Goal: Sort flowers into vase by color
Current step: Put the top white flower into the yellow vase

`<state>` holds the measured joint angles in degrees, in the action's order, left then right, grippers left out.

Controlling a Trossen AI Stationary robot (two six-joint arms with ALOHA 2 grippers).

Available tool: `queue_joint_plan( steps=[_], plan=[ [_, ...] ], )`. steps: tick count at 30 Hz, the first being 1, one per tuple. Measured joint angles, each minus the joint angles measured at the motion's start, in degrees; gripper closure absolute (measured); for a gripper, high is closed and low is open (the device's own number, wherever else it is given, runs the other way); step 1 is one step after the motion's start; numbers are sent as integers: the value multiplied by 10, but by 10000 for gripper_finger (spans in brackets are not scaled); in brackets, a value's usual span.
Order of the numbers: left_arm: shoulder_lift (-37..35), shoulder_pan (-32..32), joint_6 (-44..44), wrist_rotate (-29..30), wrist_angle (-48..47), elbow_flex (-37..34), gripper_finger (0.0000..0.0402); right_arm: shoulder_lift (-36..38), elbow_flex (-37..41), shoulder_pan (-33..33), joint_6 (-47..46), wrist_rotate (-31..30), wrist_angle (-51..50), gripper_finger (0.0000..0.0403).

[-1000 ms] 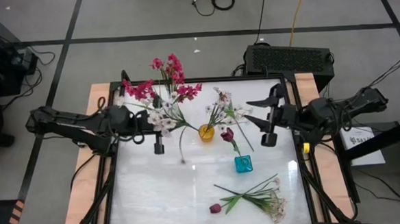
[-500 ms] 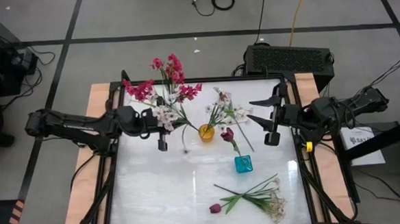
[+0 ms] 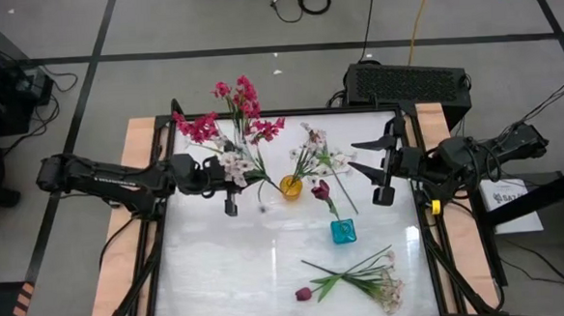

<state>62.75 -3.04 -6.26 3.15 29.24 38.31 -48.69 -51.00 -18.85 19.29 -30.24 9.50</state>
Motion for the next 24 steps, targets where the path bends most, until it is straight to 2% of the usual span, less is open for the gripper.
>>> queue_joint_plan(
  steps=[9, 14, 18, 24],
  plan=[
    [-1, 0, 14, 7, 29, -23, 386, 6, 0, 0, 0, 0, -7, 225],
    [9, 0, 14, 36, 29, -23, 386, 10, 0, 0, -1, 0, -11, 225],
    [41, 0, 14, 79, 60, -22, 386, 11, 0, 0, -2, 0, -12, 225],
    [96, 15, 13, 88, 111, -22, 386, 11, 0, 0, -2, 0, -12, 225]
  ],
)
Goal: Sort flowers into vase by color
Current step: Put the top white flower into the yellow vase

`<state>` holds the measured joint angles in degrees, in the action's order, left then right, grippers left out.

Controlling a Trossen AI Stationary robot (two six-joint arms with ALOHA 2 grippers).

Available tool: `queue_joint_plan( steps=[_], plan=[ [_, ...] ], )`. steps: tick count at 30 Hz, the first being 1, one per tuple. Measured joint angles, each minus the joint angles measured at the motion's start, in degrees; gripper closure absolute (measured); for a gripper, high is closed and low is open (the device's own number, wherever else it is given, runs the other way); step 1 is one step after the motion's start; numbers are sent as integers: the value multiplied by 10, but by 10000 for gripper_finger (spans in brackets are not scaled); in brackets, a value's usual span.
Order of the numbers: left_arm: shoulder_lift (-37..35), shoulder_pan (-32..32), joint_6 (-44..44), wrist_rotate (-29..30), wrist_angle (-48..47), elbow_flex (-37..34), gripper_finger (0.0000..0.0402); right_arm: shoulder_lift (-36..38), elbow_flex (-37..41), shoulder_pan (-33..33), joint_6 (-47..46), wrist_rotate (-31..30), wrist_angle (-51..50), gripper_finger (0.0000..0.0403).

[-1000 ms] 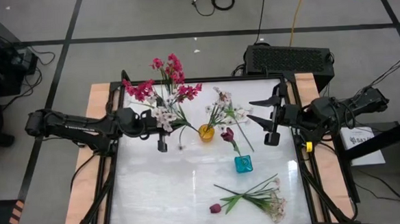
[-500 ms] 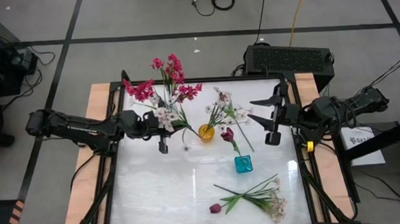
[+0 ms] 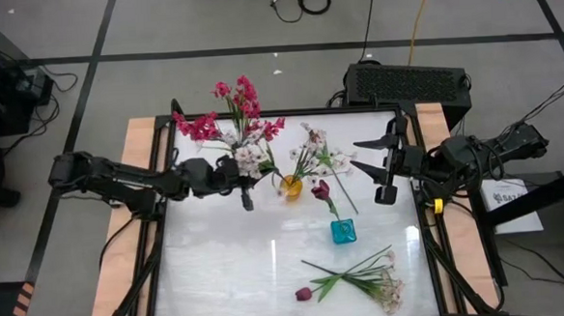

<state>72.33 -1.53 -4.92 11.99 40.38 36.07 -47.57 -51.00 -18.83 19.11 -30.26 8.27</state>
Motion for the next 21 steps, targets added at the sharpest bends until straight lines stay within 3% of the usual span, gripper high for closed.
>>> queue_joint_plan(
  steps=[21],
  plan=[
    [63, 32, 62, 2, 31, 0, 386, 0, 0, 0, 0, 0, -5, 225]
  ],
)
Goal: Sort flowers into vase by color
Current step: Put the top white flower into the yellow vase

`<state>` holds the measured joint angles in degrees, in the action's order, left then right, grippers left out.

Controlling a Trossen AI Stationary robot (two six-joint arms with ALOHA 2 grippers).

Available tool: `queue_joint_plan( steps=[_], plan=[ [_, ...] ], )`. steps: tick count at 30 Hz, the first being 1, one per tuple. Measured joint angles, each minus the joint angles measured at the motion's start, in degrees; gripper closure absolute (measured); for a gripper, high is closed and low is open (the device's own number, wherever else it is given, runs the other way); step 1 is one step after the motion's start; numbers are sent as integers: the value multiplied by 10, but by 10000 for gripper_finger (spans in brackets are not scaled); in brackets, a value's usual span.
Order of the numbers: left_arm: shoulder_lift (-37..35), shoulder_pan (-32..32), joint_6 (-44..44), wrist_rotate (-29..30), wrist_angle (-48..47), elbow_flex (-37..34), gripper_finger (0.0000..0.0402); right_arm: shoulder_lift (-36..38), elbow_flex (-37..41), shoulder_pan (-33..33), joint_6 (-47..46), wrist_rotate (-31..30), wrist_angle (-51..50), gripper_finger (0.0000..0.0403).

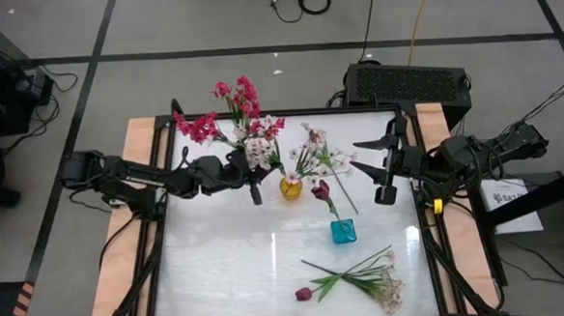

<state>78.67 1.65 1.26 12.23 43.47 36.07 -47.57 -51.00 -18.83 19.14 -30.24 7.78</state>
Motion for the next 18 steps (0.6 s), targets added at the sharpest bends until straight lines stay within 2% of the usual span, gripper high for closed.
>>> queue_joint_plan(
  steps=[18],
  plan=[
    [16, 15, 50, 18, -18, 0, 386, 0, 0, 0, 0, 0, 1, 225]
  ],
)
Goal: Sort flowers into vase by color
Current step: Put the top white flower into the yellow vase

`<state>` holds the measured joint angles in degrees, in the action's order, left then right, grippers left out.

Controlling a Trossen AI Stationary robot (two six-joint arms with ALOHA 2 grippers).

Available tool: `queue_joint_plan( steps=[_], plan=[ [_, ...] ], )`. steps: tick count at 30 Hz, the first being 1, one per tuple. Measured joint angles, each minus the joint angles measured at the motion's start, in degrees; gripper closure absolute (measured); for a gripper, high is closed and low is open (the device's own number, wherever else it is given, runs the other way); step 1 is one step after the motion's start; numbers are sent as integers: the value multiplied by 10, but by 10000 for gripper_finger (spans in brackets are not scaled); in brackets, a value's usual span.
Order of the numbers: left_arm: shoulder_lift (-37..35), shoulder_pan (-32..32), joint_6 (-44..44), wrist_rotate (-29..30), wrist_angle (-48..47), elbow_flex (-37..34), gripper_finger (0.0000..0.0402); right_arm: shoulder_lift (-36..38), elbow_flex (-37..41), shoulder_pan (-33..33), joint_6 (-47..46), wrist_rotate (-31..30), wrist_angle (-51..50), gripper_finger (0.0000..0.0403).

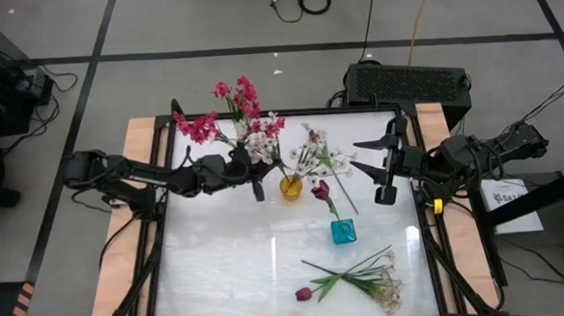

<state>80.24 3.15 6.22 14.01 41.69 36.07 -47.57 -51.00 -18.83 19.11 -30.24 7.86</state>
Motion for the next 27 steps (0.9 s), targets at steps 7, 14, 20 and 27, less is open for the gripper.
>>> queue_joint_plan(
  steps=[7, 14, 20, 27],
  plan=[
    [19, 6, 40, 2, 9, 0, 386, 0, 0, 0, 0, 0, 0, 225],
    [19, 6, 64, 2, 1, 0, 386, 0, 0, 0, 0, 0, -1, 225],
    [19, 6, 70, 2, -8, 0, 386, 0, 0, 0, 0, 0, -2, 225],
    [19, 6, 70, 2, -21, 0, 386, 0, 0, 0, 0, 0, -2, 225]
  ],
)
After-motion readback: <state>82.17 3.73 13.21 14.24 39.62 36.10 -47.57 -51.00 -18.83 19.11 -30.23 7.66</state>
